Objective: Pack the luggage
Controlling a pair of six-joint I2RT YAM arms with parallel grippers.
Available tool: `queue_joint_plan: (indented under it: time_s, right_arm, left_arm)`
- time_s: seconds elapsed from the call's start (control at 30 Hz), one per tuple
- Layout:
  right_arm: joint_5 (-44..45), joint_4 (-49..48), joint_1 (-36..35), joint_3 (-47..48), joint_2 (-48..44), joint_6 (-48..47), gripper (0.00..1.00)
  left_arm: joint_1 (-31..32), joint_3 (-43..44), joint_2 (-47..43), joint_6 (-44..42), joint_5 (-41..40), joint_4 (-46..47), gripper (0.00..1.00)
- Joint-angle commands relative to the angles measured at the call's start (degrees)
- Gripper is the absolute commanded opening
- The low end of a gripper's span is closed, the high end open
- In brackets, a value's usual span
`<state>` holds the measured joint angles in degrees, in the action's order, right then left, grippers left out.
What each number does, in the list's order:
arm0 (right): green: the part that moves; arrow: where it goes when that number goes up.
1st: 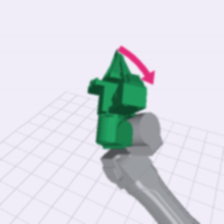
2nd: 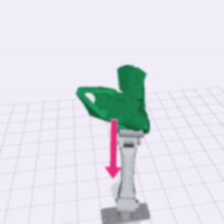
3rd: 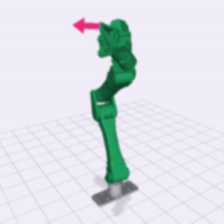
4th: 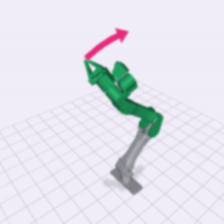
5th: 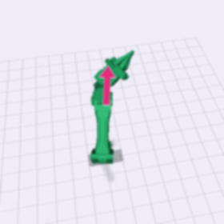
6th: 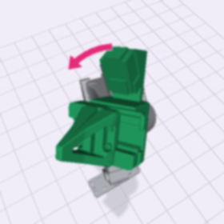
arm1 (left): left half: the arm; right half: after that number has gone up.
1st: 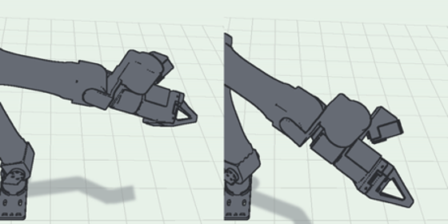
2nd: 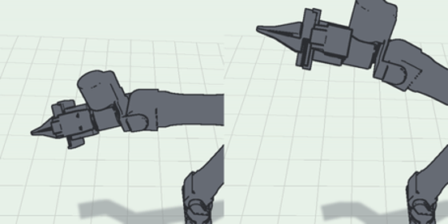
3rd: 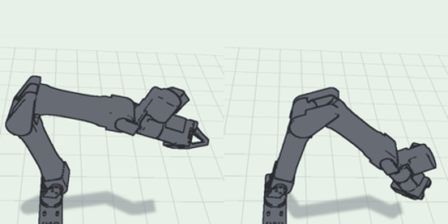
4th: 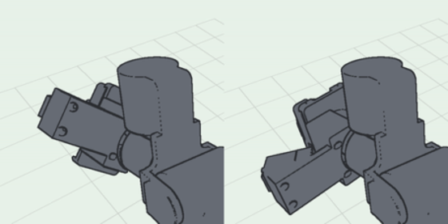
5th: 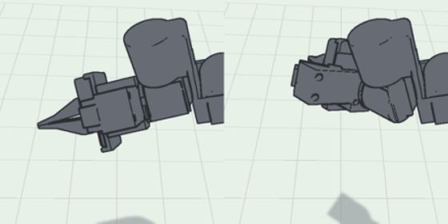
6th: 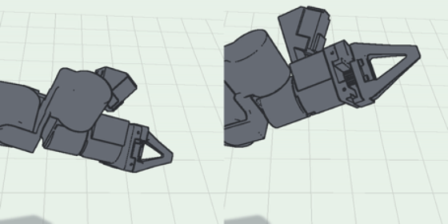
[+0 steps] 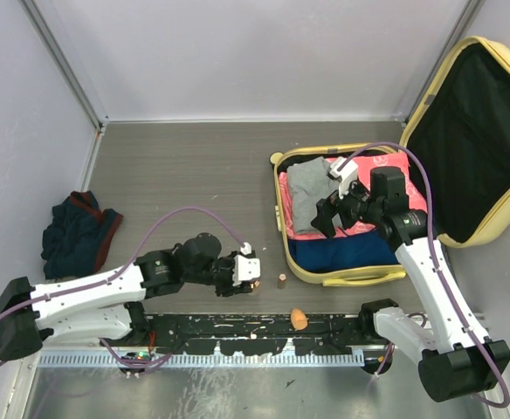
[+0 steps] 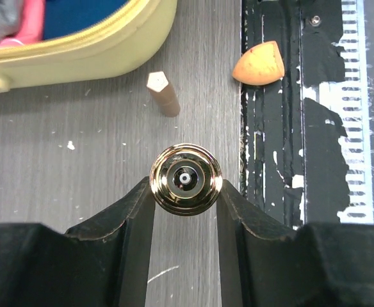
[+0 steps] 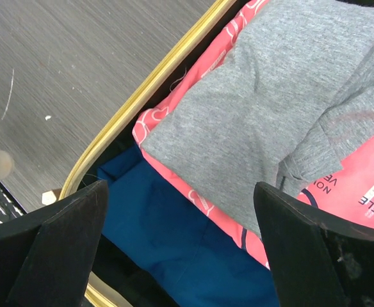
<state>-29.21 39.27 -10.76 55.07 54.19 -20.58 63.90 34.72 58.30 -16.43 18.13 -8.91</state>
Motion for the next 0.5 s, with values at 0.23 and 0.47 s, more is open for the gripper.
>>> queue_joint_plan:
  time_s: [0.23, 0.47]
  right_arm:
    - [2.15, -7.79, 2.37, 5.85, 2.85, 11.08, 1.00]
    - [3.11, -8.96, 11.45, 12.22, 7.18, 19.10, 1.00]
  left_arm:
    - [0.00, 32.77, 11.04, -6.53, 1.72, -21.61, 0.00]
    - [0.09, 54.18, 28.52, -6.08, 2.83, -28.19, 0.00]
